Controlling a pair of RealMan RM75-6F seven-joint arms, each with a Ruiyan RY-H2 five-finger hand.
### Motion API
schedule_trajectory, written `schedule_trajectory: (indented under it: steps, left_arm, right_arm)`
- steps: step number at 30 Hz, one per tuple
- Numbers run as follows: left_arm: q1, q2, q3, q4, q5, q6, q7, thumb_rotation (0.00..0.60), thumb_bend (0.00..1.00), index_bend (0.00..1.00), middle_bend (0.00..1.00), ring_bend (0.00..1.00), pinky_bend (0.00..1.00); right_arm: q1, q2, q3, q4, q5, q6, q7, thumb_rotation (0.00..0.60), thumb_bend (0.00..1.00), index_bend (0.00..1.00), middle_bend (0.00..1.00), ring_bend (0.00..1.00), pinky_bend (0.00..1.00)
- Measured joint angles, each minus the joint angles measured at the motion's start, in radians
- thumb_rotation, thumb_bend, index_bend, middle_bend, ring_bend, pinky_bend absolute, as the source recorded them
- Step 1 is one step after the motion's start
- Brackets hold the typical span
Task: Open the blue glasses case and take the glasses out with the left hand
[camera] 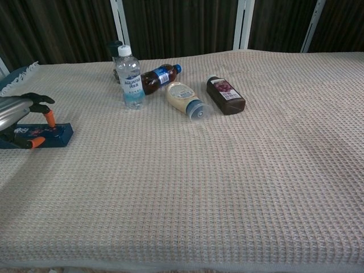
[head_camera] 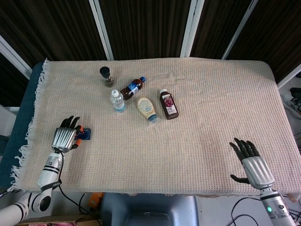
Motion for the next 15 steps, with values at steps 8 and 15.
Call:
schedule_trajectory:
  steps: [8, 15]
  left_arm:
    - [-0.005, -0.001, 0.007, 0.004, -0.003, 0.004, 0.024, 0.6, 0.38, 0.48, 0.09, 0.03, 0.13]
    - [-0.009, 0.006, 0.016, -0.011, 0.009, 0.016, 0.031, 0.6, 0.49, 0.5, 0.1, 0.03, 0.14]
  right_arm:
    - [0.001, -0.001, 0.0, 0.003, -0.001, -0.001, 0.001, 0.6, 0.19, 0.0, 0.0, 0.0, 0.0]
    - [0.001, 0.0, -0.001, 0.003, -0.001, -0.002, 0.0, 0.6, 0.19, 0.0, 0.0, 0.0, 0.0]
